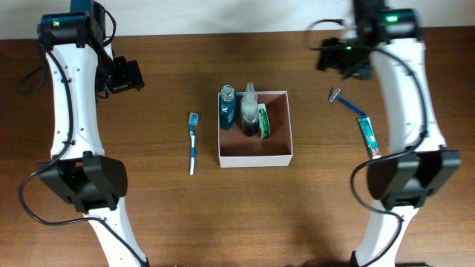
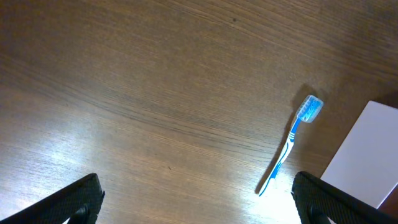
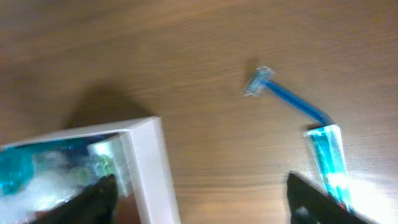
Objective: Pack container
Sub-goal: 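Raise the right gripper and move it right toward the toothpaste, then position the right gripper above the teal toothpaste tube and lower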
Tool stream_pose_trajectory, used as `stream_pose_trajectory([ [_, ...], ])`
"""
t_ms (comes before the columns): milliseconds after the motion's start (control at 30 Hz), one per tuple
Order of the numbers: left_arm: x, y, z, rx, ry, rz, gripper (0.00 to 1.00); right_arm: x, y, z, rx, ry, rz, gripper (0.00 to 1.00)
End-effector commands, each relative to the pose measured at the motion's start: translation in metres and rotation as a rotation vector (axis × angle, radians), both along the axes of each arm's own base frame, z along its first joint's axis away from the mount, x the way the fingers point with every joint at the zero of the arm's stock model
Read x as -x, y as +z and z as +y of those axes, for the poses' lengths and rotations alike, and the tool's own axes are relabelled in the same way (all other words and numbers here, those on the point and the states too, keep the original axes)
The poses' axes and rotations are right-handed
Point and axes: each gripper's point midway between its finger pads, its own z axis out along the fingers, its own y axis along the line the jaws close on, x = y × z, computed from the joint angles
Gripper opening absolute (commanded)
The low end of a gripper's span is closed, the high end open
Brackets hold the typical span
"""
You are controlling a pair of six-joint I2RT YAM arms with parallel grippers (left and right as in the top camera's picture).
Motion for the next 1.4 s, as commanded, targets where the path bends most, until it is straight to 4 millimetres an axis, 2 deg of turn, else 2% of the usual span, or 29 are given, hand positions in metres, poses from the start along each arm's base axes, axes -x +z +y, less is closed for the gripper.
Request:
stream_pose_trajectory([
  [0,0.003,0.006,0.000,0.006,0.004,-0.013,0.99,0.008,-0.010,-0.033,0.029,-0.002,0.041,0.93],
  [133,0.003,0.006,0.000,0.006,0.004,-0.013,0.99,0.023,-0.025,-0.072,0.019,-0.089,0.103,1.00],
  [200,0.003,0.006,0.000,0.006,0.004,-0.013,0.99,0.030,-0.032,-0.089,0.012,-0.127,0.133,0.99],
  [367,0.003,0.006,0.000,0.006,0.004,-0.013,0.99,0.045,-0.045,-0.114,-0.005,-0.189,0.182,0.99],
  [700,0.003,0.006,0.000,0.006,0.004,-0.013,0.99,0.068,-0.053,-0.115,-0.049,-0.252,0.282,0.99],
  [867,0.003,0.006,0.000,0.006,0.004,-0.013,0.99,0.094,-0.054,-0.132,0.054,-0.377,0.391,0.99],
  [933,0.003,0.006,0.000,0.006,0.004,-0.013,0.99,0.101,-0.054,-0.134,0.065,-0.376,0.415,0.99],
  [1067,0.003,0.006,0.000,0.006,0.004,-0.013,0.99,0.103,-0.054,-0.135,0.080,-0.360,0.424,0.99],
  [1200,0.003,0.006,0.000,0.006,0.004,-0.013,0.99,0.097,-0.055,-0.134,0.101,-0.235,0.399,0.99],
  [1367,0.003,0.006,0.000,0.006,0.004,-0.013,0.99,0.091,-0.072,-0.135,0.113,-0.144,0.385,0.99],
])
